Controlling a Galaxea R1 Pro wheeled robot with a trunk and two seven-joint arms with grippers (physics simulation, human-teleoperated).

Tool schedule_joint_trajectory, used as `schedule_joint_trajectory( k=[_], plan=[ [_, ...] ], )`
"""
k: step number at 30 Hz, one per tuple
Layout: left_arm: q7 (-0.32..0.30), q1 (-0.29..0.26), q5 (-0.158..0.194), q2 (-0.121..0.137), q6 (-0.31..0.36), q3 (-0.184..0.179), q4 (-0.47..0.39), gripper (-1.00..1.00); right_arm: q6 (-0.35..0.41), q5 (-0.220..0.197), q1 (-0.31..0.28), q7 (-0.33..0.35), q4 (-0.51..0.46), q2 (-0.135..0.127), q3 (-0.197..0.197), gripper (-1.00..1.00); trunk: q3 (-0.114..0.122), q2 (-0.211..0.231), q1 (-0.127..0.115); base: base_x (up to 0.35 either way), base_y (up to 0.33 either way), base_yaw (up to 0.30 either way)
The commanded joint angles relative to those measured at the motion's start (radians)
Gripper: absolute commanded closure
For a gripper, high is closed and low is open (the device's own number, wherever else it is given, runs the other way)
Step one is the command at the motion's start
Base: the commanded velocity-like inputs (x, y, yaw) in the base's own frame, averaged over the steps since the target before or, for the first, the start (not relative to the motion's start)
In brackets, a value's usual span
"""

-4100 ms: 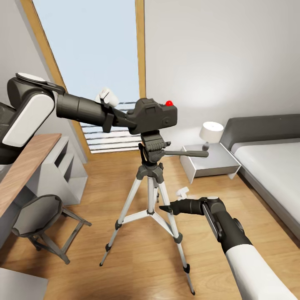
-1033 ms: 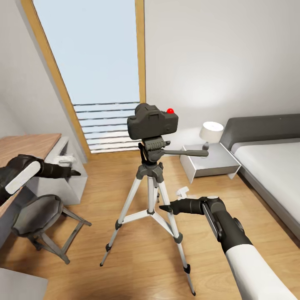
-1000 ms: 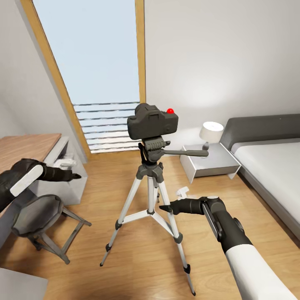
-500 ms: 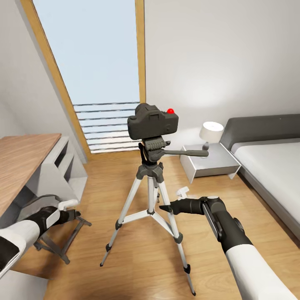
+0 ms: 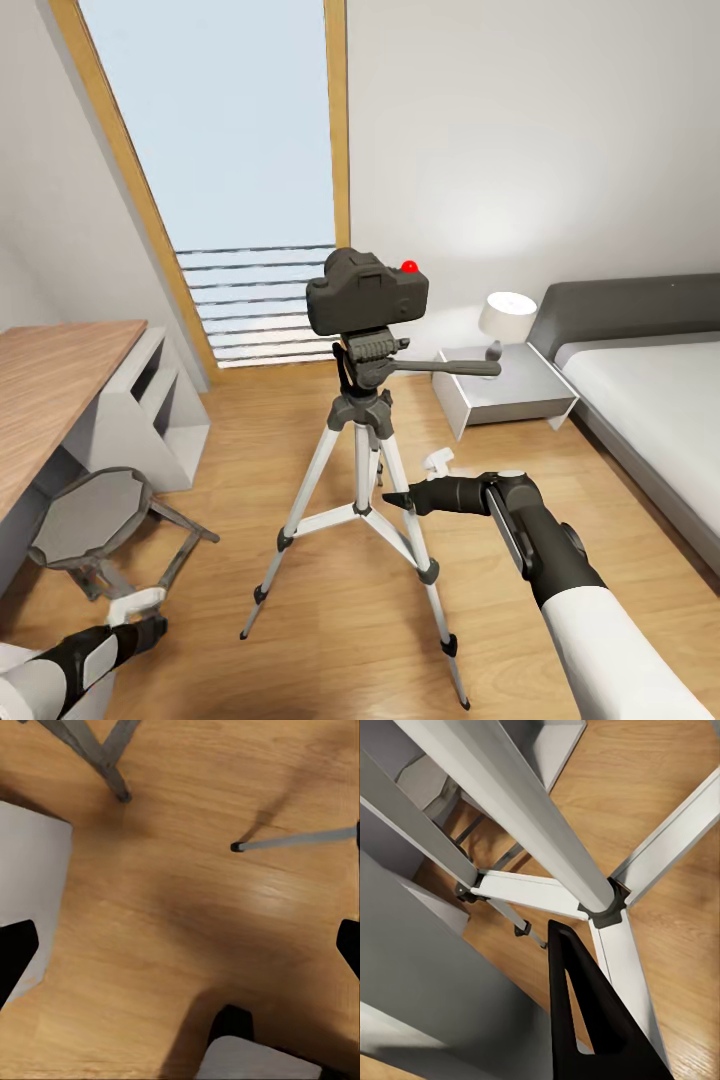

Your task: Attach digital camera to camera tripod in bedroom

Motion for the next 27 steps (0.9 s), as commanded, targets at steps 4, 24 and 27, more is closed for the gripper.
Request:
schedule_joint_trajectory(
  k=[4, 24, 27],
  plan=[
    [-0.004, 0.119, 0.092, -0.009, -0.016, -0.008, 0.0, -1.0, -0.014, 0.067, -0.001, 0.0, 0.07, -0.001, 0.0, 1.0, -0.002, -0.001, 0.001, 0.0, 0.0, 0.0],
    [0.212, 0.372, 0.171, -0.169, -0.011, -0.008, 0.001, -1.0, -0.013, 0.071, -0.001, 0.0, 0.07, 0.001, 0.001, 1.0, -0.002, -0.001, 0.001, 0.0, 0.0, 0.0],
    [0.24, 0.395, 0.171, -0.173, -0.012, -0.008, 0.001, -1.0, -0.013, 0.071, -0.001, 0.0, 0.07, 0.001, 0.001, 1.0, -0.002, -0.001, 0.001, 0.0, 0.0, 0.0]
  ],
)
